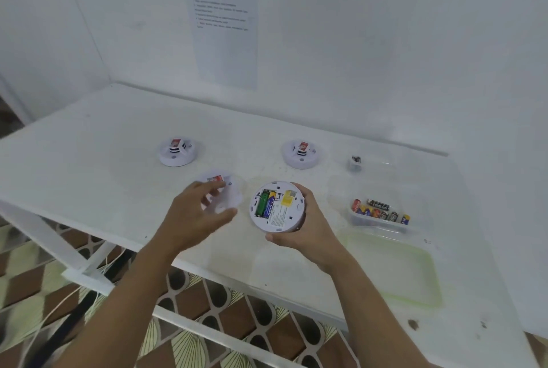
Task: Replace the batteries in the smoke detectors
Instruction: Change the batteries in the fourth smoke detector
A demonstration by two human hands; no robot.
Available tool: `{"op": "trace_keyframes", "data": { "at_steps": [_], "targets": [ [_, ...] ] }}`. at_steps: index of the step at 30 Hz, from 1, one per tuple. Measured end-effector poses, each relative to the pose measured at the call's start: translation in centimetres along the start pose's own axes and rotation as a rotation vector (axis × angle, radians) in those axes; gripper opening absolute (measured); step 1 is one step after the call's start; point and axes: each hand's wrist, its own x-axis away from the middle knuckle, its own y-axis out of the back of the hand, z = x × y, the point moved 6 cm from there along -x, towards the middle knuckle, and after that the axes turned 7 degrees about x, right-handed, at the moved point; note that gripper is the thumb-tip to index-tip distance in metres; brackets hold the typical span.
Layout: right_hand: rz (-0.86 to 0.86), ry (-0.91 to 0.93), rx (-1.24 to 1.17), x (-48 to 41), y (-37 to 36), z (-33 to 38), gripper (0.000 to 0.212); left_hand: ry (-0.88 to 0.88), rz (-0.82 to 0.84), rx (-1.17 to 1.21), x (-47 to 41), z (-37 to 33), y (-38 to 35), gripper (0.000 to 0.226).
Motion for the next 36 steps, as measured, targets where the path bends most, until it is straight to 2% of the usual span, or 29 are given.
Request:
{"op": "trace_keyframes", "data": {
  "at_steps": [6,8,10,16,20,23,27,36],
  "targets": [
    [0.039,0.011,0.053,-0.9,-0.9,0.6,0.091,0.003,0.01,0.466,-0.8,-3.4,0.7,0.057],
    [0.048,0.018,0.058,-1.2,-1.1,0.7,0.092,0.01,0.006,0.545,-1.3,-4.0,0.4,0.054],
    [0.061,0.022,0.05,-1.4,-1.2,0.9,0.092,-0.013,0.04,0.513,-1.7,-4.4,0.0,0.054],
    [0.079,0.03,0.027,-2.0,-1.5,1.6,0.092,-0.239,0.241,0.061,-2.2,-5.7,-1.8,0.073],
    [0.077,0.05,0.037,-2.4,-1.3,2.3,0.092,-0.276,0.323,-0.023,-2.4,-5.6,-2.5,0.073],
    [0.063,0.047,0.055,-2.7,-1.0,2.4,0.093,-0.265,0.321,0.004,-2.7,-5.7,-2.3,0.074],
    [0.085,0.018,0.045,-3.0,-1.0,2.1,0.096,-0.242,0.316,0.072,-3.1,-5.3,-2.1,0.06],
    [0.109,0.014,0.011,-3.5,-1.8,2.0,0.096,-0.212,0.316,0.13,-4.0,-4.3,-2.1,0.057]
  ]
}}
